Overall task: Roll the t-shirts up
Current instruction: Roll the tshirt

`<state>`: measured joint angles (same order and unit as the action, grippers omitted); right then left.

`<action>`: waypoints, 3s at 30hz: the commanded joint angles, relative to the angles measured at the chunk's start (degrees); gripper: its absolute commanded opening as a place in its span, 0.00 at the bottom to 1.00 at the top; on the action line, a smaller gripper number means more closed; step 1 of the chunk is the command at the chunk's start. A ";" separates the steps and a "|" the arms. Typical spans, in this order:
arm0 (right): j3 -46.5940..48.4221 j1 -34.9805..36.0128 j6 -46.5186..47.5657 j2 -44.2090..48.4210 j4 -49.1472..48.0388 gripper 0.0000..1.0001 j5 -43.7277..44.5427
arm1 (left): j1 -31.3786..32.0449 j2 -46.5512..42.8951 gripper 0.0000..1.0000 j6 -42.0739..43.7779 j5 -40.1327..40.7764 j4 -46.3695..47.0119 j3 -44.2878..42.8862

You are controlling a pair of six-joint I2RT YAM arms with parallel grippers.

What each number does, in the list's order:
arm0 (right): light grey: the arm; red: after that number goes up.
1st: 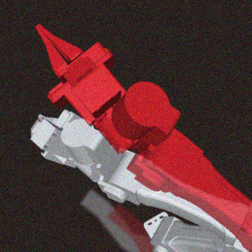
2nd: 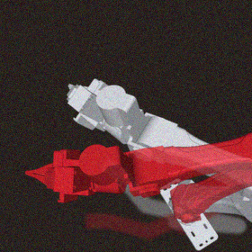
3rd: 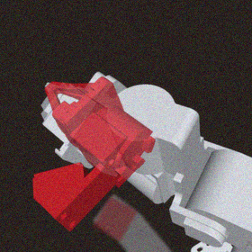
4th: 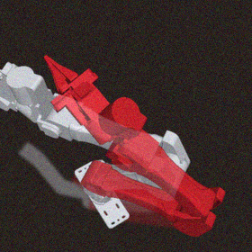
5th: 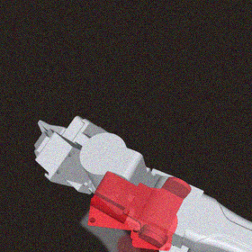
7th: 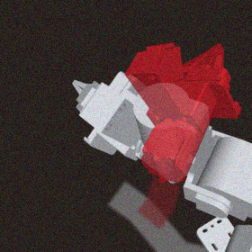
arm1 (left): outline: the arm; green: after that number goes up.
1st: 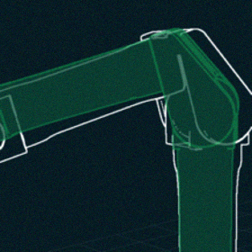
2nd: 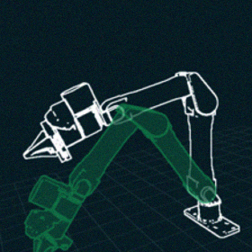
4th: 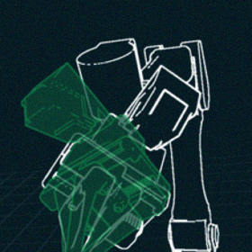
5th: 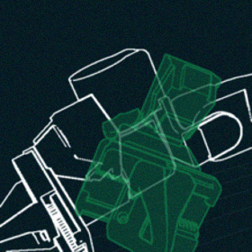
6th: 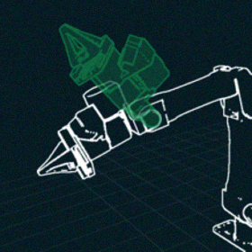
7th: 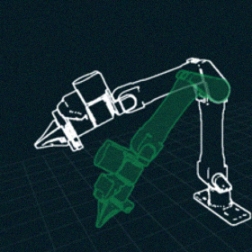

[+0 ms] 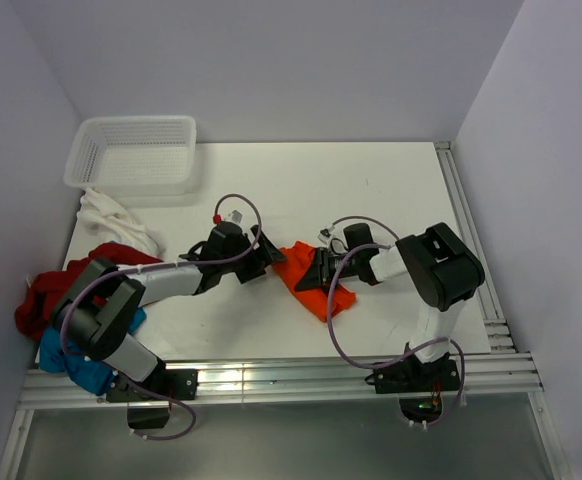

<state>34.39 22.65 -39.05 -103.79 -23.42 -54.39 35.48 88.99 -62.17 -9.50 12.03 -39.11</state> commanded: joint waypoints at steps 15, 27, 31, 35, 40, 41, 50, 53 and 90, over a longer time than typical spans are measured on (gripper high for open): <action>-0.03 -4.20 1.16 -7.57 6.01 0.00 -4.58 | 0.55 9.09 0.79 0.12 0.80 20.04 3.51; 2.43 -5.34 4.15 -9.24 9.88 0.00 -5.11 | 1.17 13.58 0.38 1.26 -3.16 23.30 1.85; 2.43 -5.25 4.42 -8.98 10.15 0.05 -4.76 | 1.17 13.58 0.23 1.70 -3.51 22.16 0.53; 3.05 -5.43 5.03 -6.96 12.42 0.35 -3.53 | 1.17 12.70 0.00 2.32 -2.72 18.39 -2.01; 5.60 -5.43 9.95 -0.12 20.77 0.58 1.04 | 1.17 10.77 0.00 5.13 -0.44 10.65 -4.74; 5.77 -5.34 10.56 1.03 22.96 0.61 1.82 | 1.17 10.24 0.00 5.57 0.09 9.95 -5.35; 6.39 -5.34 15.84 15.62 36.41 0.78 15.77 | 1.25 9.10 0.00 7.33 0.79 6.87 -6.41; 6.39 -5.25 17.42 21.42 39.84 0.81 20.28 | 1.43 8.92 0.00 7.85 1.23 6.34 -6.68; -6.45 2.48 0.82 43.04 47.67 0.74 30.30 | 2.22 7.69 0.00 6.98 5.36 0.80 -7.03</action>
<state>27.46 24.77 -36.88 -63.64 20.82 -26.79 37.63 99.33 -55.77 -6.96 13.54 -46.11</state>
